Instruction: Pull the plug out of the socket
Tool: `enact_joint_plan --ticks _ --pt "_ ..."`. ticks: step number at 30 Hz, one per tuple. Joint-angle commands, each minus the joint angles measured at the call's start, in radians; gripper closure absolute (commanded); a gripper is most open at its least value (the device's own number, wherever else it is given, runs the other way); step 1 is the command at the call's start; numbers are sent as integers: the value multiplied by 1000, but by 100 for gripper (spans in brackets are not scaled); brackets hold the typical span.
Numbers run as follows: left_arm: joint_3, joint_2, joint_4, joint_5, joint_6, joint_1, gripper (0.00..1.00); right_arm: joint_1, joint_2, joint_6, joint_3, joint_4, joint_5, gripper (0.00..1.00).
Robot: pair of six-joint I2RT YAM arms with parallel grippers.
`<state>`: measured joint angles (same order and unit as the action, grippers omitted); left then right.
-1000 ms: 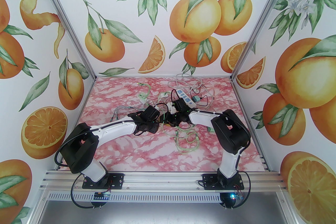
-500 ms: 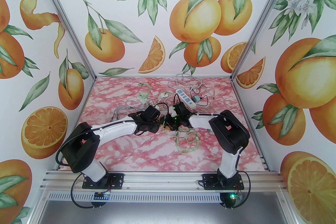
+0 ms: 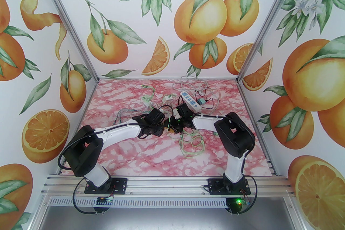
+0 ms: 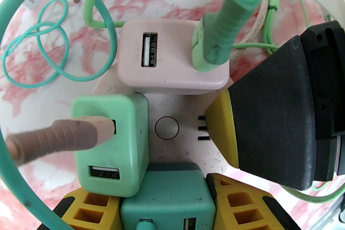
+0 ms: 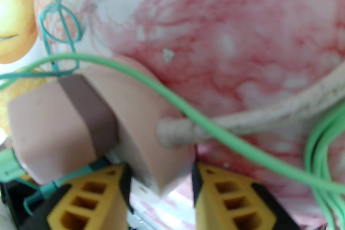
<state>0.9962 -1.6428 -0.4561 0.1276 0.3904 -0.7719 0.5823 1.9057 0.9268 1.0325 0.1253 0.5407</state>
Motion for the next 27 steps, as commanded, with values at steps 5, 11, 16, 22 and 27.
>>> enact_joint_plan --ticks 5,11,16,22,27 --pt "67 -8 -9 -172 56 18 69 17 77 -78 -4 241 -197 64" --pt "59 26 25 -242 98 58 71 16 84 -92 -5 273 -222 67" --pt "105 0 -47 -146 33 11 71 17 90 -94 -2 275 -221 67" --pt "149 -52 -133 31 -7 -82 75 19 103 -96 12 286 -226 68" --pt "153 -51 -144 66 7 -96 76 22 106 -110 20 307 -242 68"
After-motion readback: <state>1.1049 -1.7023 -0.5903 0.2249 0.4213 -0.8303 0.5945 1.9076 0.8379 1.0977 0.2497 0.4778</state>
